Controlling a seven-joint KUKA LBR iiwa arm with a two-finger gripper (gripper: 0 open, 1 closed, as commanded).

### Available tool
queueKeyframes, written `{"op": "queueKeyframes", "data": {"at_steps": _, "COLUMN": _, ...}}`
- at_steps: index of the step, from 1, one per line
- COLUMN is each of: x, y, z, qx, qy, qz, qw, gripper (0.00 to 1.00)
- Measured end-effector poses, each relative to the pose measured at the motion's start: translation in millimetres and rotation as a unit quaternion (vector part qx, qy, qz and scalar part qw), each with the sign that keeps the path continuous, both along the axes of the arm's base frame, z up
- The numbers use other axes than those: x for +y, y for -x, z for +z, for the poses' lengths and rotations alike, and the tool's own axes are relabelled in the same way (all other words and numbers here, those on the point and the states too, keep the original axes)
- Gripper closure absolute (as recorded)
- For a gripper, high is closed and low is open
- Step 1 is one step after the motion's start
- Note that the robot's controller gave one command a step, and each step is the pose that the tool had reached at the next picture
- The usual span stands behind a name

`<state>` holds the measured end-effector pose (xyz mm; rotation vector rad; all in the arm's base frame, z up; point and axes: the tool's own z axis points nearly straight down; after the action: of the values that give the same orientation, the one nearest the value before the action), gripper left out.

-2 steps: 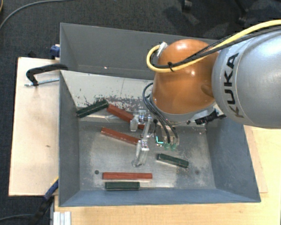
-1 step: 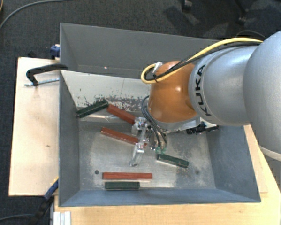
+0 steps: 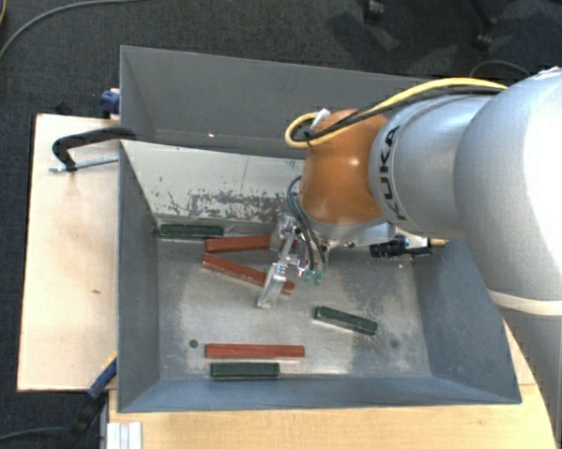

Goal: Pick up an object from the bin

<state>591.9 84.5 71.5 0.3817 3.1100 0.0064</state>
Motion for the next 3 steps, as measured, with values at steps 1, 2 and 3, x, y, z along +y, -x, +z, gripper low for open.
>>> {"op": "queueKeyframes", "data": {"at_steps": 1, "x": -1, "y": -3.5, "z": 5, "qx": -0.0052, "qy": 0.0, "qz": -0.001, "qw": 1.0, "gripper": 1.0}}
{"op": "queueKeyframes", "data": {"at_steps": 2, "x": 0, "y": 3.1, "z": -2, "qx": 0.0067, "qy": 0.001, "qz": 0.0, "qw": 1.0, "gripper": 0.0}}
{"op": "queueKeyframes", "data": {"at_steps": 3, "x": 59, "y": -1.1, "z": -3, "qx": 0.0104, "qy": 0.002, "qz": -0.035, "qw": 0.9993, "gripper": 0.0}}
